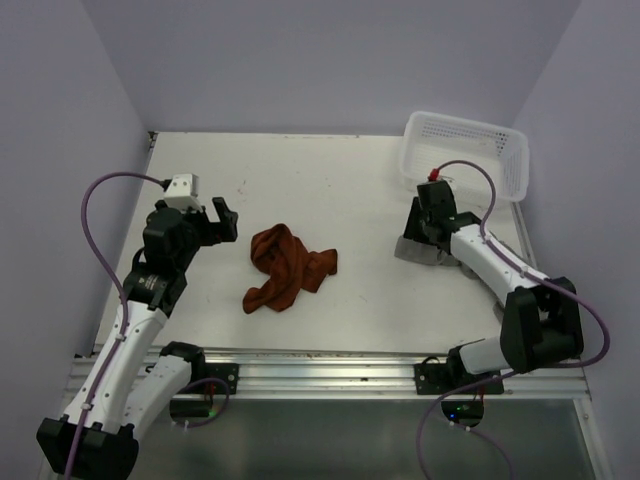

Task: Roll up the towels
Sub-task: Flatten the towel

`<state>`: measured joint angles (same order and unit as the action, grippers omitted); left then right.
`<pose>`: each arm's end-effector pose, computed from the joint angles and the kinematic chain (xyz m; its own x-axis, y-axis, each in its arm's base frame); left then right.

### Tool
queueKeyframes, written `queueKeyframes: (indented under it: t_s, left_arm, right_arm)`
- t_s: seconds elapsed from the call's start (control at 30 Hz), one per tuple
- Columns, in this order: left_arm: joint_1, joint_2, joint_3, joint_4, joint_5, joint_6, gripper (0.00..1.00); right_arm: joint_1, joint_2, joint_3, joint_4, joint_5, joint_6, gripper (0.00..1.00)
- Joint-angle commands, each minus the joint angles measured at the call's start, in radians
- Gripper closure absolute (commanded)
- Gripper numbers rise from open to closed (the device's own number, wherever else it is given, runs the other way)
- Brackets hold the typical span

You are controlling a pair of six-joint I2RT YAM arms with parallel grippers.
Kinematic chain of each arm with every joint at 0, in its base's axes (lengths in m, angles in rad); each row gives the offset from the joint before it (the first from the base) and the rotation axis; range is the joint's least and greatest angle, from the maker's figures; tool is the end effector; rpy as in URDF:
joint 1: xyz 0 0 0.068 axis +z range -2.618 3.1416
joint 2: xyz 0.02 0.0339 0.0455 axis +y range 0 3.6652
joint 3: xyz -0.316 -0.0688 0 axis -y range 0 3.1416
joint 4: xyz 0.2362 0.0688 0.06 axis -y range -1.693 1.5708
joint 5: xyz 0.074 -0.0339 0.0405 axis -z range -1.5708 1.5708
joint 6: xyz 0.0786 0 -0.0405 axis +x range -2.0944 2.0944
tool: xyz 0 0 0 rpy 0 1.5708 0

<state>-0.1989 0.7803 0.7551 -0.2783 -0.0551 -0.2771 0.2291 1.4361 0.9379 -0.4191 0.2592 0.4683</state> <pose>0.1759 -0.0310 0.3443 -0.3217 -0.2138 -0.9224 0.0601 0.9676 -0.2452 0.3015 0.0496 0.2474 -0.7206 0.2800 -0.6344 0.2885 0.9530 0.0928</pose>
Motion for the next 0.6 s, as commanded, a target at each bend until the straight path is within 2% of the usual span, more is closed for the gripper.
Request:
queueKeyframes:
  t_s: [0.0,0.13,0.27,0.47,0.57]
  left_arm:
    - [-0.004,0.002,0.012,0.031,0.015,-0.001,0.0]
    - [-0.004,0.001,0.012,0.03,0.003,-0.004,0.0]
    - [-0.004,-0.009,0.013,0.025,-0.015,-0.008,0.0]
    - [-0.004,-0.035,0.013,0.01,-0.136,-0.04,0.0]
    - [-0.005,-0.039,0.023,-0.004,-0.201,-0.059,0.0]
  right_arm:
    - [0.116,-0.045,0.059,-0.003,-0.063,-0.028,0.51]
    - [0.263,-0.059,0.042,0.051,-0.117,0.068,0.55]
    - [0.485,-0.034,0.01,0.132,-0.121,0.212,0.6]
    - [0.757,0.046,0.025,0.209,-0.04,0.459,0.6]
    - [0.881,0.115,0.048,0.301,0.008,0.535,0.58]
